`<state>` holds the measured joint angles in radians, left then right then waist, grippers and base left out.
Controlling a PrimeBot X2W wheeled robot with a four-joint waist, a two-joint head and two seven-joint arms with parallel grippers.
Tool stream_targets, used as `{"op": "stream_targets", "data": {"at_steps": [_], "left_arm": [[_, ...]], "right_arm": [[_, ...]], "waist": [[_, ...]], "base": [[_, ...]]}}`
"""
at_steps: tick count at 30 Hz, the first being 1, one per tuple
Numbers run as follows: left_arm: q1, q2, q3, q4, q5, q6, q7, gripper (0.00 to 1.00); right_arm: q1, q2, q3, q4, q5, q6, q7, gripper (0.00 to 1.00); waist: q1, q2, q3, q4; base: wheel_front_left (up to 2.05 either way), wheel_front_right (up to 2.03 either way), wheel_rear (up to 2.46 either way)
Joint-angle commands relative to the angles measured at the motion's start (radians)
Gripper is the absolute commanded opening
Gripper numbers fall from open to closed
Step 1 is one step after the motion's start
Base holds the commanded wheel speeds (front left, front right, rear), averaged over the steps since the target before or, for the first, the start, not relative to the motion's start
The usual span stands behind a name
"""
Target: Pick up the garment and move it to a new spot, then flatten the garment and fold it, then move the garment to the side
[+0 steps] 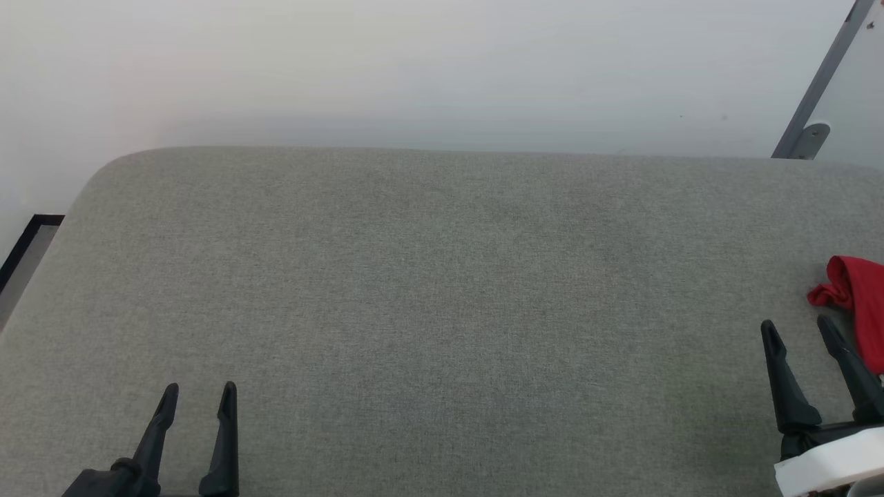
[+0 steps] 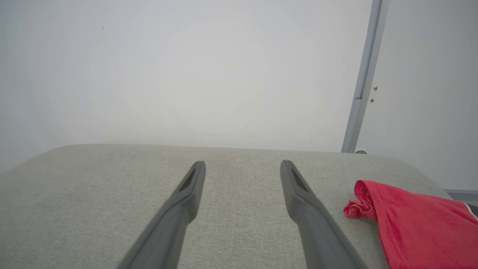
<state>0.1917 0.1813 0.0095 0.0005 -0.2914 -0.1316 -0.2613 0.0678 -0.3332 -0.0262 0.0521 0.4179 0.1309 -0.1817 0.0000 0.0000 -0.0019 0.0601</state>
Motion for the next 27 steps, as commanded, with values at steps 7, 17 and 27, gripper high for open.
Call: {"op": "stream_targets", "data": {"at_steps": [7, 17, 27], "left_arm": [[-0.005, -0.009, 0.006, 0.004, -0.006, 0.003, -0.005, 1.00], [-0.010, -0.017, 0.012, 0.006, -0.010, 0.003, -0.005, 1.00], [-0.004, -0.022, 0.018, 0.009, -0.006, 0.000, 0.000, 0.00]], "right_arm": [[0.017, 0.024, -0.013, -0.040, -0.014, 0.000, 0.023, 1.00], [0.020, 0.040, -0.023, -0.050, -0.016, 0.000, 0.030, 1.00], [0.015, 0.046, -0.015, -0.046, -0.015, 0.000, 0.034, 0.00]], "waist": [[0.0000, 0.0000, 0.000, 0.001], [0.0000, 0.0000, -0.003, -0.001], [0.0000, 0.0000, -0.004, -0.008]], "base": [[0.00, 0.00, 0.00], [0.00, 0.00, 0.00], [0.00, 0.00, 0.00]]}}
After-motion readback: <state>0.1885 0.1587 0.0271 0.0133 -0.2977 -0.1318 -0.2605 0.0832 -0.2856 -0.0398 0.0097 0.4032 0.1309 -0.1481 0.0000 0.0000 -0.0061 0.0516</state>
